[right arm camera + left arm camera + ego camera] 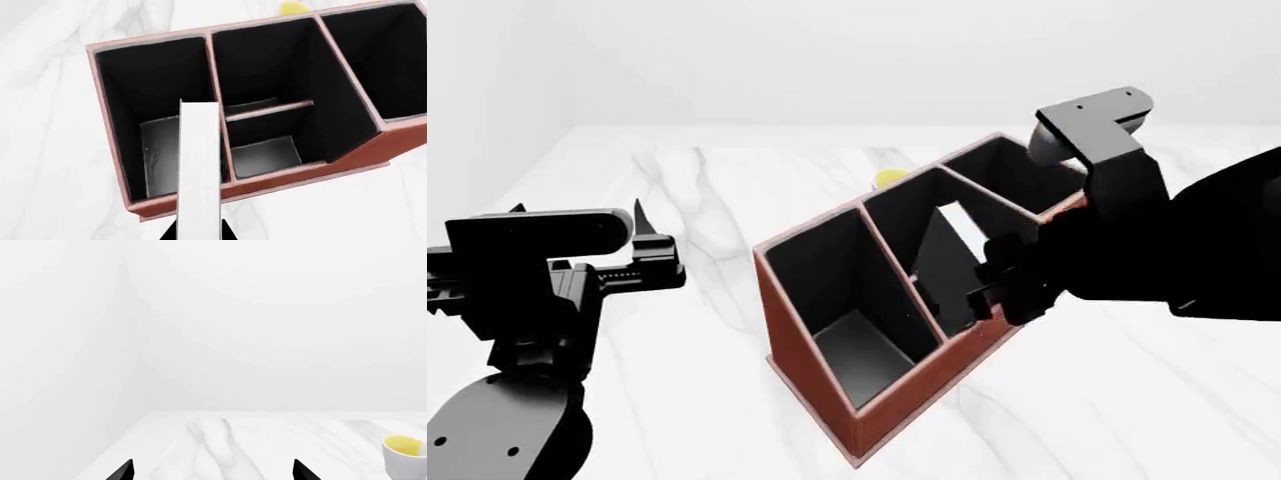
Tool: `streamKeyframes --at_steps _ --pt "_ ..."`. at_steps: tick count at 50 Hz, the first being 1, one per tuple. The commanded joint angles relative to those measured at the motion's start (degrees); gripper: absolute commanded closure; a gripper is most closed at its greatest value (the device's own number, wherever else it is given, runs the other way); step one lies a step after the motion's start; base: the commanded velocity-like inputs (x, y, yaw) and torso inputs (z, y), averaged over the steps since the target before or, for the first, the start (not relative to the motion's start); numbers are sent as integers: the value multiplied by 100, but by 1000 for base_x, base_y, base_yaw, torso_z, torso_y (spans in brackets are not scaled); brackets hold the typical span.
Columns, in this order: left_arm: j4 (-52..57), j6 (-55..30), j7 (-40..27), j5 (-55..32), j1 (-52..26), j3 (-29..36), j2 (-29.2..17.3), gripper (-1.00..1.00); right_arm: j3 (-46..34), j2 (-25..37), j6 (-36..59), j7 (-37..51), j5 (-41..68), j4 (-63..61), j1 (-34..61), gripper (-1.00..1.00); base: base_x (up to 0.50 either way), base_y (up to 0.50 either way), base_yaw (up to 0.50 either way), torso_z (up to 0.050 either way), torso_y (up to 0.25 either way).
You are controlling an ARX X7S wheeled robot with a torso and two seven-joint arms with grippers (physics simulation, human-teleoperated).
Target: Pick up the book and place it in the left compartment of the caddy.
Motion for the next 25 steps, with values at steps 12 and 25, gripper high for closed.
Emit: streamKeyframes --at_steps 12,25 --pt "-62 66 106 13 -22 -131 110 -100 -34 -1493 495 -3208 -3127 1488 598 100 0 0 0 0 1" --pt "-54 55 80 -19 -37 -135 93 -100 -1026 -2173 321 -4267 -4240 2119 995 100 0 0 0 0 2"
